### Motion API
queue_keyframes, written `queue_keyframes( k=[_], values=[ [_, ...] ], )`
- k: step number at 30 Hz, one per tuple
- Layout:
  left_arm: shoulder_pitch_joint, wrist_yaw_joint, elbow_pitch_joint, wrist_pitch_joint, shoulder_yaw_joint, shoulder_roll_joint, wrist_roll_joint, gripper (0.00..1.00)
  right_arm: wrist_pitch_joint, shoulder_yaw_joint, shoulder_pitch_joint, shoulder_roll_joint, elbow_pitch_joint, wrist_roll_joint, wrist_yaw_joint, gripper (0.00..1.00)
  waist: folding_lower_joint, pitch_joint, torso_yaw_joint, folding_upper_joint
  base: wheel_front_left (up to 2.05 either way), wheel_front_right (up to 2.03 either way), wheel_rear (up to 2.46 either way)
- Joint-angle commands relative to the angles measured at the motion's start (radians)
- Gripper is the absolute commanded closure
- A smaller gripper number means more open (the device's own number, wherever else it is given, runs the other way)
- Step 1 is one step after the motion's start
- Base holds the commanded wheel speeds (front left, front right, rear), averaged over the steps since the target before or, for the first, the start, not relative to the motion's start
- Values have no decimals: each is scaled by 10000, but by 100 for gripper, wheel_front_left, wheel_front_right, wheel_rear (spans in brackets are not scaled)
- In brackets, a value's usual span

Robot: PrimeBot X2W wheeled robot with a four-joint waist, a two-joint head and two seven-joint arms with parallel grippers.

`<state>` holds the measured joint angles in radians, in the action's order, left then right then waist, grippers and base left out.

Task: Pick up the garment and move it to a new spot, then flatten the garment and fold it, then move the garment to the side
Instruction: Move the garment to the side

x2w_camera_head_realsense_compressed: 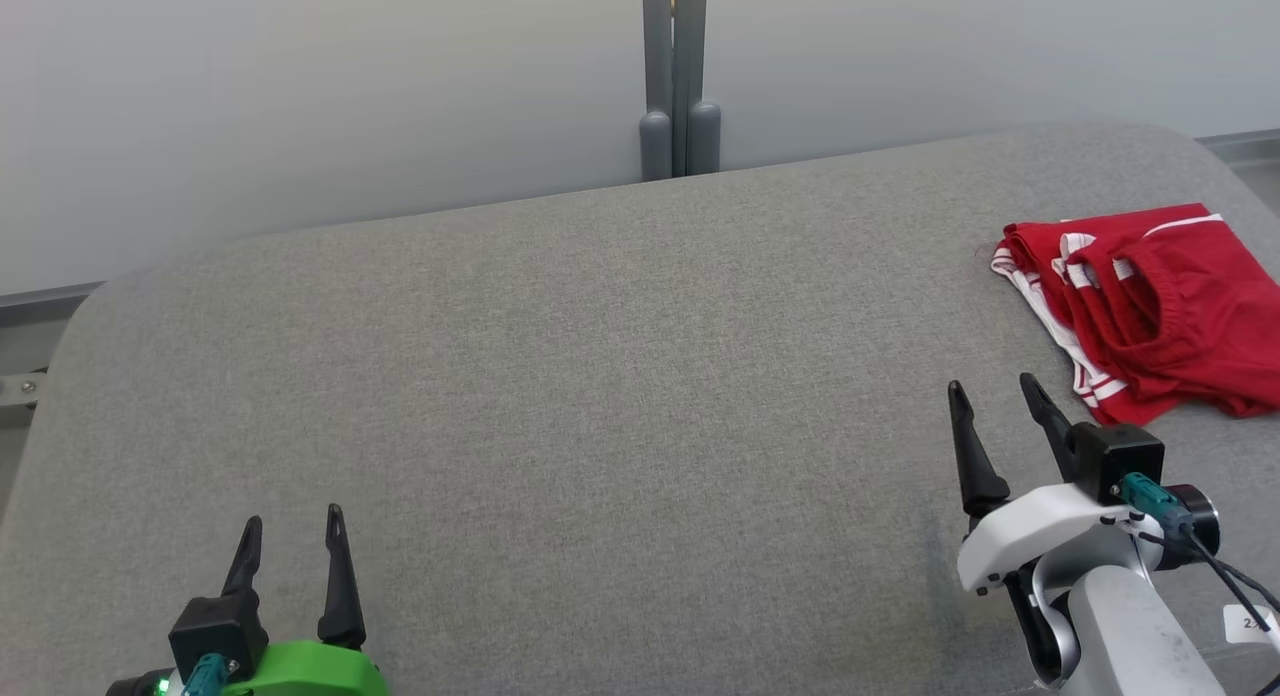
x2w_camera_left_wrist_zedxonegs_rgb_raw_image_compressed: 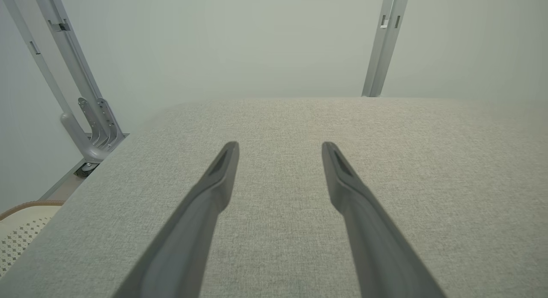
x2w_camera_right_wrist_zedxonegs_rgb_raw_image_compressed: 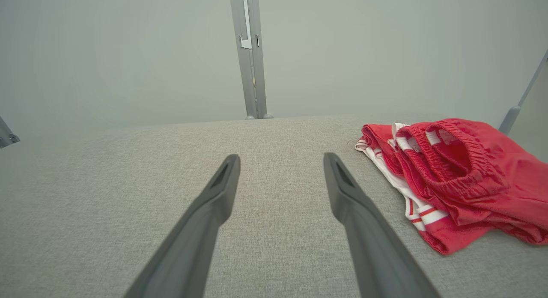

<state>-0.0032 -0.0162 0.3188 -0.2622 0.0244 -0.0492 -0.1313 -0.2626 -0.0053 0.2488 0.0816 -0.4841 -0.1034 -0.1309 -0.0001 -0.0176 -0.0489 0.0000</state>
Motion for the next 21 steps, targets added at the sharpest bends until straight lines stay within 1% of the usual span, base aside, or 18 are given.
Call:
queue_keyframes(
  k=[1, 8, 16, 21],
  values=[
    [172, 10, -29, -28, 68, -35, -26, 0, -19, -25, -173, -42, 77, 63, 7, 0, 1, -65, 45, 0, 0, 0, 0],
    [327, 71, -50, -28, 335, -35, -84, 0, -19, 108, -472, -191, 151, 203, 7, 0, 1, -188, 124, 0, 0, 0, 0],
    [344, -2, 43, -28, 465, -37, -40, 0, -20, 325, -358, -208, -128, 317, 7, 0, 1, -300, 91, 0, 0, 0, 0],
    [320, -87, 118, -28, 493, -37, -12, 0, -20, 255, -284, -230, -204, 356, 7, 0, 1, -322, 54, 0, 0, 0, 0]
  ],
)
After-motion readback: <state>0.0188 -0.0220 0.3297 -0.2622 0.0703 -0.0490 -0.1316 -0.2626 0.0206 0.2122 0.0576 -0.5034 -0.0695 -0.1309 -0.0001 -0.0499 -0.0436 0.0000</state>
